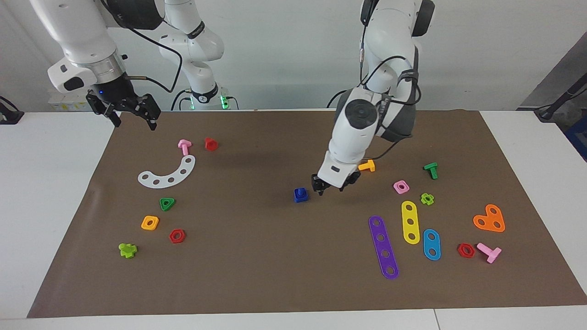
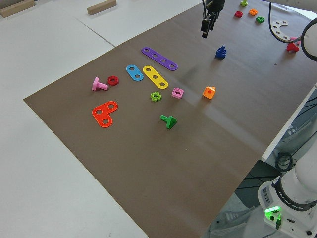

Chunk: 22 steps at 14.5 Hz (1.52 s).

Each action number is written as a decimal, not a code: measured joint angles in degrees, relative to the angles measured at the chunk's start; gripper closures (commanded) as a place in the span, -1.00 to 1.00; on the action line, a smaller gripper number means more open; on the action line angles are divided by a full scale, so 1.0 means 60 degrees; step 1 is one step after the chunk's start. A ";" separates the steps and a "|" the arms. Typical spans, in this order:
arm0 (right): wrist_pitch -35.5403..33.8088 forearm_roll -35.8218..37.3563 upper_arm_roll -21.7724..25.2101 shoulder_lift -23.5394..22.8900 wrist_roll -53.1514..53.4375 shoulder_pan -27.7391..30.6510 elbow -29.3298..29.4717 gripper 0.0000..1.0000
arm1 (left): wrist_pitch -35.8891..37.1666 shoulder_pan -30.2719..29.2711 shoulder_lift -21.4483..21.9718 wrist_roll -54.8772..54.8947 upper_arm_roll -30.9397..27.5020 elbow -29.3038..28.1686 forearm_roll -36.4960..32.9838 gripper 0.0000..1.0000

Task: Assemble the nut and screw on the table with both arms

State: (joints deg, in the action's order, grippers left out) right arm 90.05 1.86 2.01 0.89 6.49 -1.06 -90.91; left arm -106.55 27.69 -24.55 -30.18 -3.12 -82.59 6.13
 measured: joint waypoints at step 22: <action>0.0000 0.0000 0.0000 0.0000 0.0000 0.0000 0.0000 -1.00 | 0.2214 -0.3415 0.4668 0.4362 0.0061 -0.2508 -0.1062 -1.00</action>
State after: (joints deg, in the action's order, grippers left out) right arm 90.05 1.86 2.01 0.89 6.49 -1.06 -90.91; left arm -93.26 7.19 3.45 -4.01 -2.75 -97.63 -0.24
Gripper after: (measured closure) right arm 0.000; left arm 0.000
